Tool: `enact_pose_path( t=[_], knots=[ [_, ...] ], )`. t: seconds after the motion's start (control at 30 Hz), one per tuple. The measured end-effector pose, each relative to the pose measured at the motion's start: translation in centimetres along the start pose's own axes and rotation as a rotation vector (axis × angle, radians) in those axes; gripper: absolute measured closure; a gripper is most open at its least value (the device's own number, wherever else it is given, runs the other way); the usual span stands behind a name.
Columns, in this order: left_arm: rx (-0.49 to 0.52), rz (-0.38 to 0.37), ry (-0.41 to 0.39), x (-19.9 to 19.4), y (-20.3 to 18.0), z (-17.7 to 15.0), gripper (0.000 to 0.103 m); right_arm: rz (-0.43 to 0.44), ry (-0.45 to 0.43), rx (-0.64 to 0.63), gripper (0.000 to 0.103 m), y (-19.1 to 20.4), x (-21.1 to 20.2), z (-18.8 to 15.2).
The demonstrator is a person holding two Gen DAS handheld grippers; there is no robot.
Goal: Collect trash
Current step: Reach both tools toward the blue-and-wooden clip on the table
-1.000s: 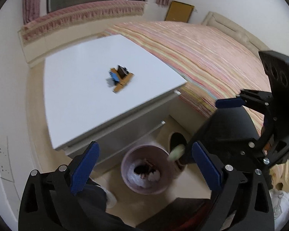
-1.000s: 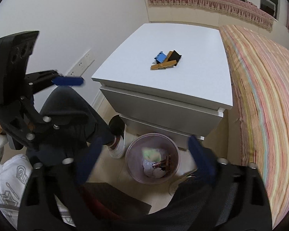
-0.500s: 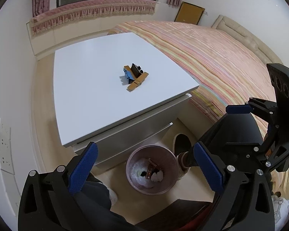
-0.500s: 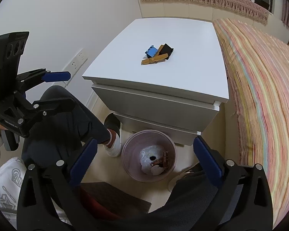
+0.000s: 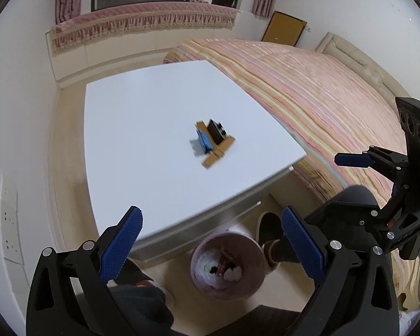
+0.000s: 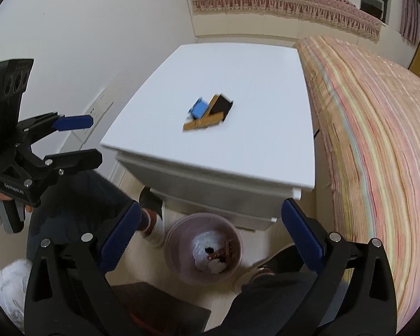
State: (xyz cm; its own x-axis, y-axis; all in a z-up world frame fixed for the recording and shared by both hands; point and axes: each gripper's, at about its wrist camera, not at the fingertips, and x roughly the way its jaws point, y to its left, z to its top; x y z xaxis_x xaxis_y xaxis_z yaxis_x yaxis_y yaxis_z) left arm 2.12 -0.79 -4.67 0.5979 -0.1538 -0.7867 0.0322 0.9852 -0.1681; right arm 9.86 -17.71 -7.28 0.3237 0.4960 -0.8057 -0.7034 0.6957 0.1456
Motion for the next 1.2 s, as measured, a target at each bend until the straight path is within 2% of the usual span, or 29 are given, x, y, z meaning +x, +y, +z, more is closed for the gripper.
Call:
enact_pose_path(
  t=[0.2, 0.67, 1.2],
  knots=[
    [-0.017, 0.008, -0.004, 1.3, 1.3, 2.2, 0.007, -0.022, -0.013, -0.004, 0.005, -1.0, 1.2, 2.6],
    [-0.075, -0.006, 0.059, 6.5, 3.4, 6.3, 0.008, -0.025, 0.021, -0.027, 0.005, -2.4, 5.5, 6.2],
    [-0.068, 0.001, 0.112, 10.3, 4.4, 6.8, 0.008, -0.052, 0.046, -0.024, 0.005, -4.1, 8.7, 8.5]
  ],
)
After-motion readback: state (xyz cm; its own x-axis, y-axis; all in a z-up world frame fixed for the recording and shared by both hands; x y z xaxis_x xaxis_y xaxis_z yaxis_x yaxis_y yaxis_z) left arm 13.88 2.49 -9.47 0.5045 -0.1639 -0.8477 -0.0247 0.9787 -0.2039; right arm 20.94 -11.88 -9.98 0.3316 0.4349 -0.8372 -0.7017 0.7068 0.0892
